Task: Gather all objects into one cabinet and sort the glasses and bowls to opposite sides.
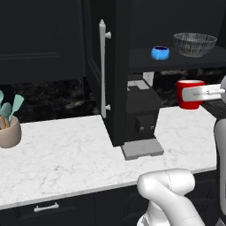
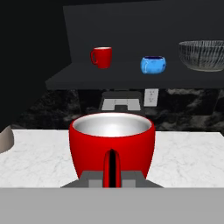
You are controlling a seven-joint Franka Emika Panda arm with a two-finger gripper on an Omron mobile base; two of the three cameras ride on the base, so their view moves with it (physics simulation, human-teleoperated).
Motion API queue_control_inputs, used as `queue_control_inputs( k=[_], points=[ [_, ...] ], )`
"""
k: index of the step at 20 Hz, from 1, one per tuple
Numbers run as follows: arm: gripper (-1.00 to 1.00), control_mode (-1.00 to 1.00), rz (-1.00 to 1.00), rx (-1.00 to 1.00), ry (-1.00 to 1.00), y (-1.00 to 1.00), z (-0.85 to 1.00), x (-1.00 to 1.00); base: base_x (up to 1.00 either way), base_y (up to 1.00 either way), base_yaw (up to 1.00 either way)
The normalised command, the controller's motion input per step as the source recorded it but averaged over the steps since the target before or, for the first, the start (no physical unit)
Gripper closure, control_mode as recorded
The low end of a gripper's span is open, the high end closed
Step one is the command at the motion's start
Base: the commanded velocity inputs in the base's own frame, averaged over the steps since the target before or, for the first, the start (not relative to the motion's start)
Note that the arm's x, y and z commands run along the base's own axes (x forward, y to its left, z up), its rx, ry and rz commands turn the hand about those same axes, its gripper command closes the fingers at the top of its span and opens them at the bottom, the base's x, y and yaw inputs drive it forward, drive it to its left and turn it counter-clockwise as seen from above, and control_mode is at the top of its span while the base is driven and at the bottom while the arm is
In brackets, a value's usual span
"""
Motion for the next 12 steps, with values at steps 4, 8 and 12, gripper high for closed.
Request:
queue_control_inputs(
  k=[4,8,12],
  points=[
    [1.00,1.00,0.00,0.00,0.00,0.00,0.00,0.00,0.36,0.00,0.00],
    [1.00,-1.00,0.00,0.00,0.00,0.02,0.00,0.13,0.18,0.00,0.00],
    [1.00,-1.00,0.00,0.00,0.00,0.19,0.37,0.11,0.00,0.00,0.00]
  ],
)
